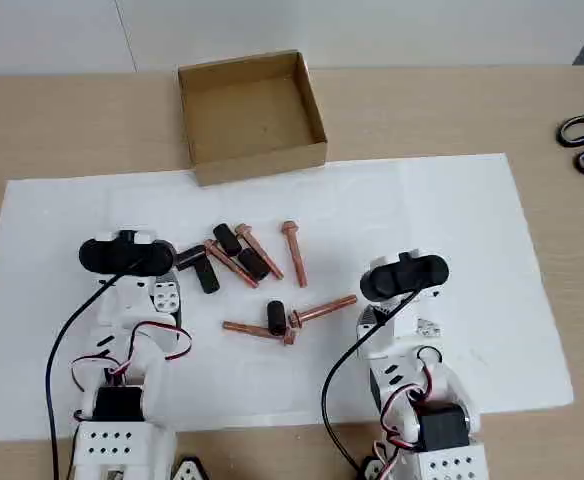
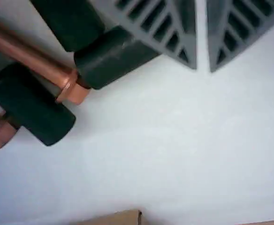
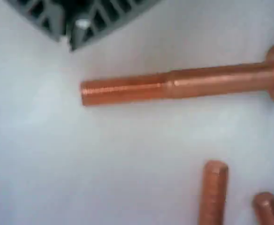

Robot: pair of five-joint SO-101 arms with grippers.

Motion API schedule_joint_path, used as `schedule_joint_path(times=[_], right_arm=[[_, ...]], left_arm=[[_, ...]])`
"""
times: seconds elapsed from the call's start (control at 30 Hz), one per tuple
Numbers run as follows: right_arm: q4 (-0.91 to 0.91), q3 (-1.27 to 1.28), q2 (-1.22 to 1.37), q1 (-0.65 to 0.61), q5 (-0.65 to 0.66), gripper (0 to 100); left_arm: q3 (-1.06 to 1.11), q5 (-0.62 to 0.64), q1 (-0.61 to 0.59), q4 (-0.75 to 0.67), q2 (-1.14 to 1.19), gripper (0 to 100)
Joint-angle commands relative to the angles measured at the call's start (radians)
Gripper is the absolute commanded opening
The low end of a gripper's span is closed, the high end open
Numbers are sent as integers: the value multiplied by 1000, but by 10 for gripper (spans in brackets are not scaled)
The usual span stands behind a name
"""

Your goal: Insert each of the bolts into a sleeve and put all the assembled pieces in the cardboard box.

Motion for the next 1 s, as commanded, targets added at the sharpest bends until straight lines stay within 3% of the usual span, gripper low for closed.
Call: schedule_joint_path(times=[0.0,0.33,0.53,0.7,0.97], right_arm=[[-1,-3,-13,2,-5,4],[-1,-3,-13,2,-3,4],[-1,-3,-13,2,2,4],[-4,-6,-13,-8,146,4],[7,-146,-4,-36,166,4]], left_arm=[[-10,-5,-6,0,-5,6],[-10,-5,-6,0,-5,6],[-10,-5,92,-5,-5,6],[-8,-5,161,-3,-5,6],[-8,-5,161,0,-5,6]])
